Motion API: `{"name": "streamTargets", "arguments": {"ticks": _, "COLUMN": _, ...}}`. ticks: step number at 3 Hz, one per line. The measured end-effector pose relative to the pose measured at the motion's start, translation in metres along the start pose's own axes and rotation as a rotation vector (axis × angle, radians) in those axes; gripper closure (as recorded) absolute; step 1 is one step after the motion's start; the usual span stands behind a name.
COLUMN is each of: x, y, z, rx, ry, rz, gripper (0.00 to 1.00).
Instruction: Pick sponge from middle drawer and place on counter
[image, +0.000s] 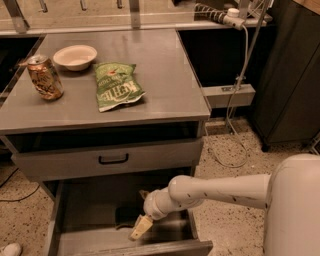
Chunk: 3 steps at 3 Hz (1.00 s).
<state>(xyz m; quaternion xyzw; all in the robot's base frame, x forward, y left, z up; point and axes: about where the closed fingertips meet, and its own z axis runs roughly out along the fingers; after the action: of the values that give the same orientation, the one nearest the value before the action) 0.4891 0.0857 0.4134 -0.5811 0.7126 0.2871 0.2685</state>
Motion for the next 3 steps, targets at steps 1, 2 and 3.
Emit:
{"name": "streamTargets", "arguments": {"ticks": 1, "x": 0.003, "y": -0.003, "z": 0.015, "rx": -0.01, "ry": -0.021, "rz": -0.001, "gripper": 0.0}}
{"name": "streamTargets", "arguments": {"ticks": 2, "x": 0.002, "y": -0.008, "z": 0.029, "rx": -0.02, "ry": -0.035, "rz": -0.011, "gripper": 0.0}}
{"name": "streamTargets", "arguments": {"ticks": 3, "x": 0.009, "y": -0.013, "z": 0.051, "rx": -0.04, "ry": -0.047, "rz": 0.001, "gripper": 0.0}}
